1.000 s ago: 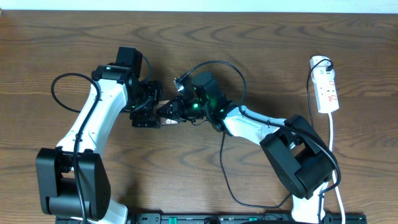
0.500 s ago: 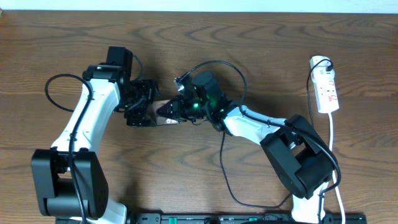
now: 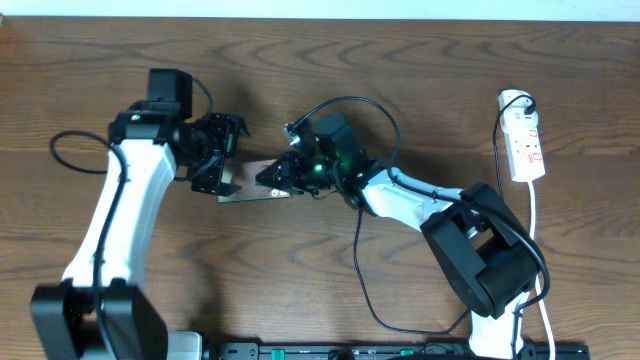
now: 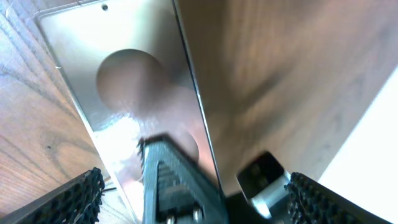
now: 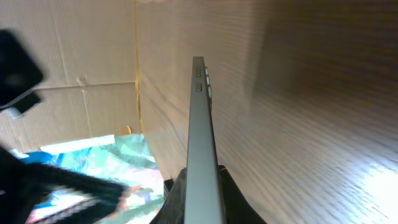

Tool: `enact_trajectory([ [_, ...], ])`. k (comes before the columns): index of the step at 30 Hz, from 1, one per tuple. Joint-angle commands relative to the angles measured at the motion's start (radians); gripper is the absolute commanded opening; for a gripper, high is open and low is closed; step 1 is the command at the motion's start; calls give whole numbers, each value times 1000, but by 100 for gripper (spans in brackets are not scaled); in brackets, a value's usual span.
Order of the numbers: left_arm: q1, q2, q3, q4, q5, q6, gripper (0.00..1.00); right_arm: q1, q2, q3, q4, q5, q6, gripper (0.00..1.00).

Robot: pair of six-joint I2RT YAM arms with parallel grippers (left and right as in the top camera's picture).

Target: Plug charger to phone and switch on socket

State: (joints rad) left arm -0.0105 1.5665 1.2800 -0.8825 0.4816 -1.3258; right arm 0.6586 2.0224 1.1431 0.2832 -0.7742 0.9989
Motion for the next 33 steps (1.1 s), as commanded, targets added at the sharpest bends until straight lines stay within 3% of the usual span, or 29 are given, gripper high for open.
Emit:
enact_trajectory([
  [1,21,-79,34,6,9,51,92,-27,-2,4,-4,-29,-20,1],
  [12,32,-249,33,130,8,260,92,-102,-2,4,-2,-75,47,1],
  [19,32,-246,13,155,26,264,92,-173,-2,4,103,-122,158,1],
  [33,32,-246,-155,468,201,240,92,-274,-2,4,163,-182,210,1],
])
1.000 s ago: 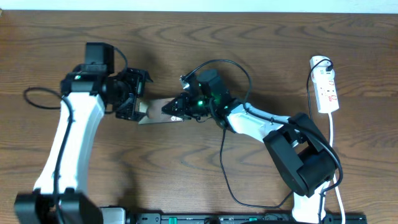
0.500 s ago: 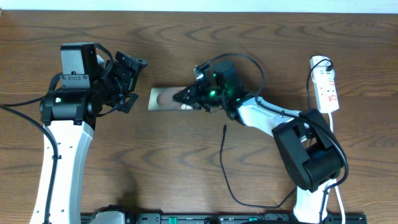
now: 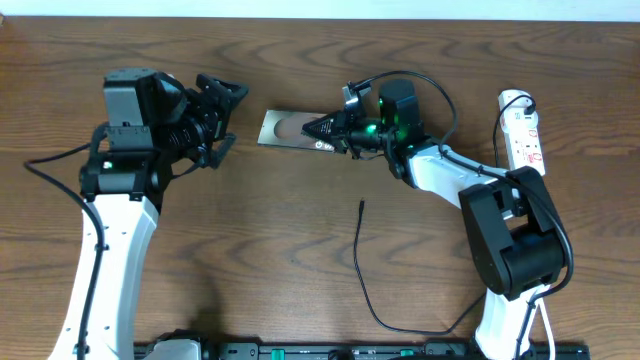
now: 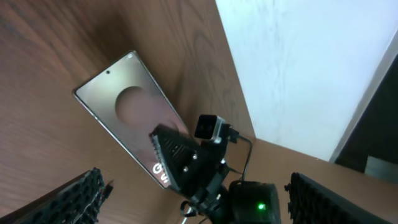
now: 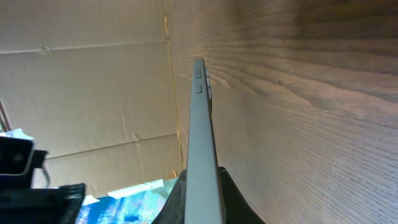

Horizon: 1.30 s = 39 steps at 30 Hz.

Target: Plug charger to phone and switch on socket

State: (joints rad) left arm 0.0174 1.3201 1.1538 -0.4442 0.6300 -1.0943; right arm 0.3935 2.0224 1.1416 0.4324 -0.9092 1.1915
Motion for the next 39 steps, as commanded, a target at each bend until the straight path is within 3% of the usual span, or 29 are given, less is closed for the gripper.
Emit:
enact_trajectory([
  [1,4,1,-51,75,78,8,92,-11,-2,6,14,-47,21,1],
  [20,4,0,-459,803,193,-349,92,-53,-2,6,48,-47,27,1],
  [28,4,0,-588,1022,177,-430,92,-71,-2,6,51,-47,58,1],
  [39,4,0,-639,1079,135,-454,92,-71,-2,6,137,-36,195,1],
])
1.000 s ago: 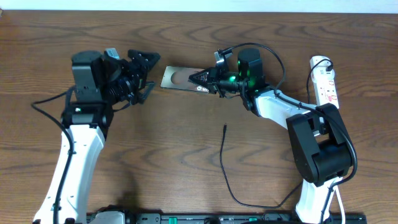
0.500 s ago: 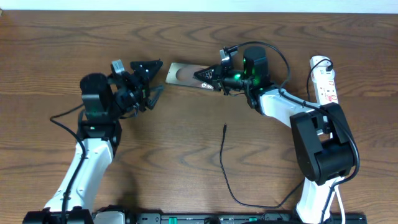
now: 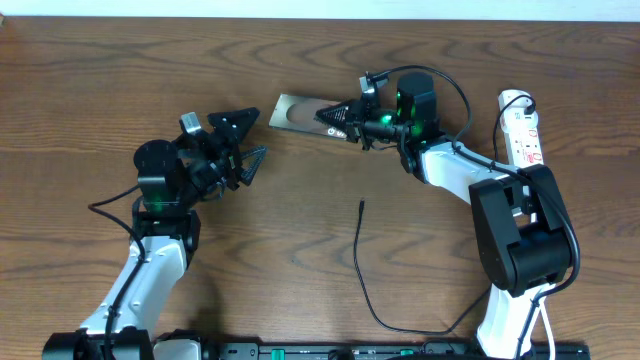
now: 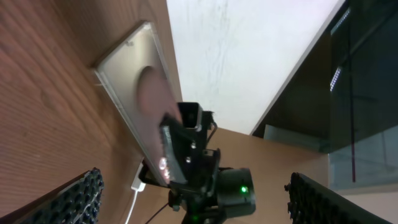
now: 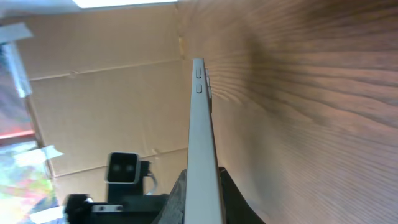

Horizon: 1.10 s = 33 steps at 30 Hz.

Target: Plug charger to phone and switch on socket

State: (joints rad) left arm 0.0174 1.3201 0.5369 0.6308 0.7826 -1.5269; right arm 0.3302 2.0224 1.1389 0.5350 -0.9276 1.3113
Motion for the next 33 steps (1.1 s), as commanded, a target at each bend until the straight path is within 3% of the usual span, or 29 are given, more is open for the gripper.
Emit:
enact_trajectory([
  [1,4,0,-24,4,-21,-28,92,-8,-2,8,55,-13,102,1],
  [16,4,1,-25,3,-105,-27,92,56,-2,8,61,67,416,1],
  [33,4,72,-25,5,-201,-27,92,150,-2,8,188,123,477,1],
])
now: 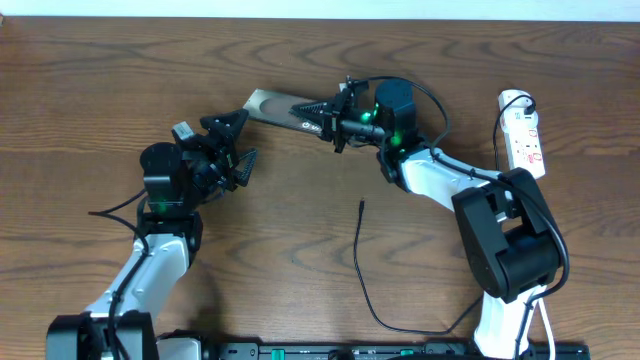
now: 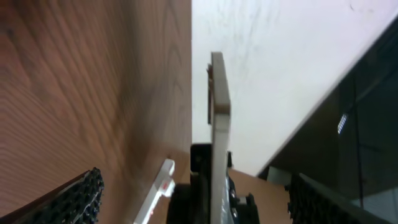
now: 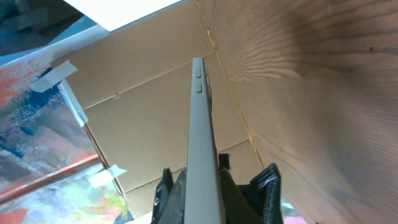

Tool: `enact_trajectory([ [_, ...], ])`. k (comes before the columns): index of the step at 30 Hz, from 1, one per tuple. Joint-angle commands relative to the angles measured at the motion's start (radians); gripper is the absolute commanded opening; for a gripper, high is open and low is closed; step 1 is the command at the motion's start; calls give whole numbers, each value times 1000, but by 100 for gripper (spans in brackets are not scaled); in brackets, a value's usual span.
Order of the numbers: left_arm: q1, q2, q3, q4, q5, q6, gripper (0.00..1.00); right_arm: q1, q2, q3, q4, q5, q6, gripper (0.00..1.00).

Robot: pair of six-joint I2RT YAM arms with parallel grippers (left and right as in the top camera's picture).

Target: Plug charger to phone and switch on socket

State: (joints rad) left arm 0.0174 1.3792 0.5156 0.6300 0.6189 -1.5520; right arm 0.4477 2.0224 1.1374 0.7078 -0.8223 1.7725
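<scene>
My right gripper (image 1: 320, 112) is shut on one end of the silver phone (image 1: 272, 104), which juts left over the back of the table. The right wrist view shows the phone (image 3: 200, 124) edge-on between the fingers. My left gripper (image 1: 238, 140) stands open just left of and below the phone's free end, apart from it. From the left wrist the phone (image 2: 217, 118) is also edge-on, between the pads (image 2: 73, 198). The black charger cable (image 1: 358, 255) lies loose on the table, its plug end (image 1: 361, 205) pointing up. The white socket strip (image 1: 525, 135) lies at the far right.
The strip's white lead (image 1: 540, 260) runs down the right edge. A thin black wire (image 1: 110, 208) loops beside the left arm. The table's back edge (image 1: 300, 17) meets a white wall just behind the phone.
The right gripper has carried the phone leftward along the back of the table and turned it more on edge. The left gripper has risen a little toward the phone's free end, still open.
The right gripper first held the phone at mid-table, with the open left gripper round its other end. Then the phone was at the back of the table and the left arm had drawn away left. Now the phone is near the left gripper again.
</scene>
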Motion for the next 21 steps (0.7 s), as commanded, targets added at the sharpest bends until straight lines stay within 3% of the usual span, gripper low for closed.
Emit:
enact_trajectory([
  [1,4,15,-4,8,-41,-2,92,42,-2,10,15,27,16,1],
  [21,4,20,-4,16,-116,-7,92,135,-2,10,14,76,23,1],
])
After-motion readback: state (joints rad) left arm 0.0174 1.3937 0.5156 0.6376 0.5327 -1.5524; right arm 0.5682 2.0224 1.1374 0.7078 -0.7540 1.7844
